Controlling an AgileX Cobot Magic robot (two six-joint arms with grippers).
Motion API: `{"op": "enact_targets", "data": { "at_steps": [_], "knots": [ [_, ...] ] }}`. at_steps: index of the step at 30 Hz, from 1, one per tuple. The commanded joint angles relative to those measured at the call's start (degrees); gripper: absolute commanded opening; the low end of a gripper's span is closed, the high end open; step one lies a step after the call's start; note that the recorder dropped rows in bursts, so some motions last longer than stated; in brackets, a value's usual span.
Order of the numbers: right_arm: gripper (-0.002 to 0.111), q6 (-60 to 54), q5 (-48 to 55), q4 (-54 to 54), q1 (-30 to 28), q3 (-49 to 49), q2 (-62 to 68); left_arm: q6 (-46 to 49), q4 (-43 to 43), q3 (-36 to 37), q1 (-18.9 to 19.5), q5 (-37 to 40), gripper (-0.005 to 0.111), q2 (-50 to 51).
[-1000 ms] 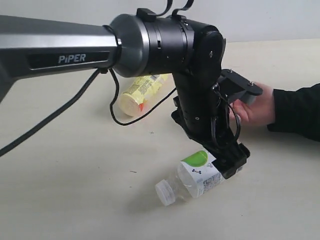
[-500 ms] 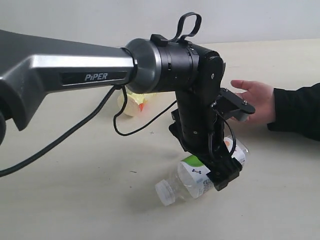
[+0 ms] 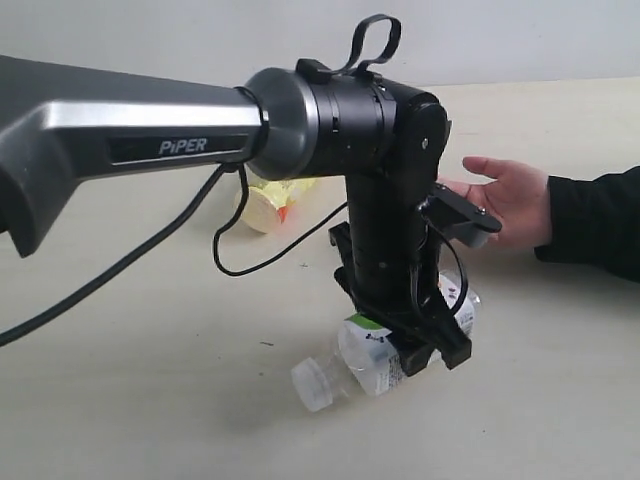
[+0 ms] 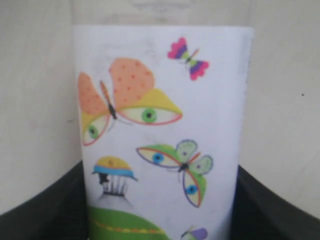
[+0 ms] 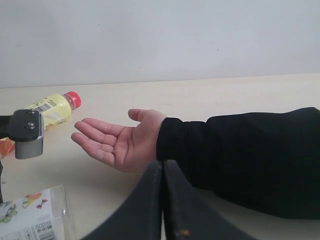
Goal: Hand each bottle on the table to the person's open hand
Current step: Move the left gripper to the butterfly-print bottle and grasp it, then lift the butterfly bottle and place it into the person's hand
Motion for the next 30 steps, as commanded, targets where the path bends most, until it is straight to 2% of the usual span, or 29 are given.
{"op": "enact_targets", "data": {
  "at_steps": [1, 8, 16, 22, 30],
  "knots": [
    [0.000, -0.22, -0.46, 0.10, -0.27, 0.15, -0.28, -6.08, -0.78, -1.69, -0.23, -0.67, 0.000, -4.25],
    [0.000, -0.22, -0.46, 0.10, -0.27, 0.15, -0.28, -21.45, -2.41, -12.27, -0.23, -1.64, 0.000, -4.55],
    [0.000, -0.22, -0.46, -0.01, -0.27, 0.15, -0.28, -30.18, -3.69, -25.18, -0.23, -4.95, 0.000, 0.45],
    [0.000, -0.22, -0.46, -0.01, -0.27, 0.15, -0.28, -33.07, -6.04, -27.36, 1.14, -13.58, 0.000, 4.86],
    [0.000, -0.22, -0.46, -0.01, -0.27, 0.15, -0.28, -39.57, -11.37, -27.36, 4.91, -18.39, 0.000, 9.19]
  ]
}}
